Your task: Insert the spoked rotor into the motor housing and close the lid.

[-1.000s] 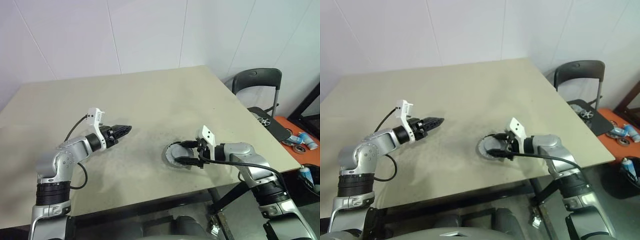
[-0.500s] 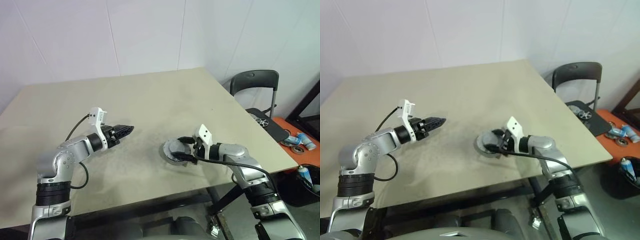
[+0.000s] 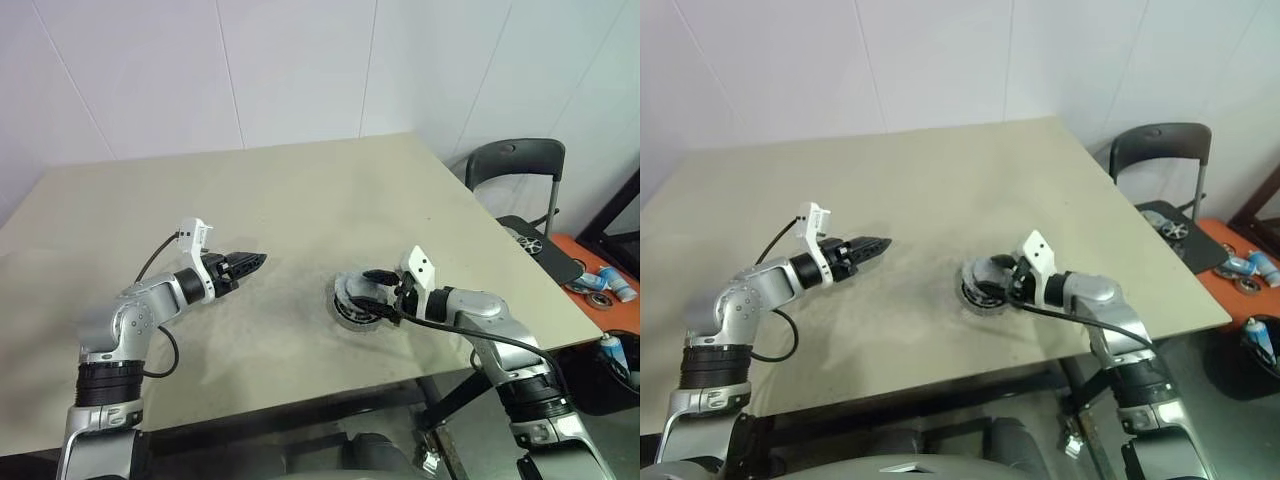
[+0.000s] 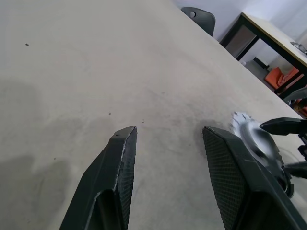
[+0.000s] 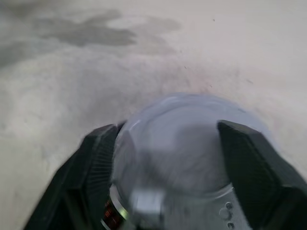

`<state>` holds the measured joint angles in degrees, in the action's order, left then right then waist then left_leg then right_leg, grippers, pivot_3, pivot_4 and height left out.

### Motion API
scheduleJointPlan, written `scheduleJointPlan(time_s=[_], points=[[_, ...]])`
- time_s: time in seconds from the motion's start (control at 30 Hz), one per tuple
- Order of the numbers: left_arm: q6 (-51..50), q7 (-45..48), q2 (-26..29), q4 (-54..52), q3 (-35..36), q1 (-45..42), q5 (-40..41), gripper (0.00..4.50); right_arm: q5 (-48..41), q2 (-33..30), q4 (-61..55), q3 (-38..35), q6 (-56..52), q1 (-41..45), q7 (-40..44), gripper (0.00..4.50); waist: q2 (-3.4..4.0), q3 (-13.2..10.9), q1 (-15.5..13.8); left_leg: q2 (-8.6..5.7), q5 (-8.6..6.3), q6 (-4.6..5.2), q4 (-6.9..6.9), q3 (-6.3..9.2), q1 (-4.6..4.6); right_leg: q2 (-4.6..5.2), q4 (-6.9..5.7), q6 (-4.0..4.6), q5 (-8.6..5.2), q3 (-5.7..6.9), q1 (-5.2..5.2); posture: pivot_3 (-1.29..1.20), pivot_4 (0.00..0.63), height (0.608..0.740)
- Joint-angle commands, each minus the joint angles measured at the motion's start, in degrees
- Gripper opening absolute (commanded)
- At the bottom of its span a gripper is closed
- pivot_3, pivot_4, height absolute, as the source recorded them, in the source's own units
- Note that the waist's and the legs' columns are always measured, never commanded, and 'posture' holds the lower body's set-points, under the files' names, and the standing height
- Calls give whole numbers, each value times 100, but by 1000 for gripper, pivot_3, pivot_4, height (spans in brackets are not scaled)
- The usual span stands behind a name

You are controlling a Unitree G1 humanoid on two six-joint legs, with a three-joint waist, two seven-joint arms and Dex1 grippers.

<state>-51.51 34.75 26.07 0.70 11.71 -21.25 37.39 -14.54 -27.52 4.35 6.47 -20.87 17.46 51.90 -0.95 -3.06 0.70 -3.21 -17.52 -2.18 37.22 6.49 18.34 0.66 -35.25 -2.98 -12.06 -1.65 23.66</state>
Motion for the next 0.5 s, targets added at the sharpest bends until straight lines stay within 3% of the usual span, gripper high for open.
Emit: scheduleJointPlan(time_s=[0.03, 0.33, 0.5], points=[[208, 117, 84, 30, -9, -176, -61, 2325, 67, 16, 102, -28, 217, 123, -24, 3492, 0, 0, 1, 0, 0, 0, 0, 0, -1, 0, 0, 0, 0, 0, -1, 0, 0, 740], [241, 126, 61, -36, 6, -94, -76, 2325, 20, 55, 14, 33, 96, 83, 63, 3492, 0, 0, 6, 1, 0, 0, 0, 1, -1, 0, 0, -1, 1, 0, -1, 0, 0, 740], [163, 73, 37, -145, 19, -102, -27, 2325, -1275, 243, -517, -534, -1709, 574, 13, 3492, 1, -1, 13, 3, 0, 0, 1, 2, -2, 0, -4, -1, 2, -2, 1, 0, 0, 740]])
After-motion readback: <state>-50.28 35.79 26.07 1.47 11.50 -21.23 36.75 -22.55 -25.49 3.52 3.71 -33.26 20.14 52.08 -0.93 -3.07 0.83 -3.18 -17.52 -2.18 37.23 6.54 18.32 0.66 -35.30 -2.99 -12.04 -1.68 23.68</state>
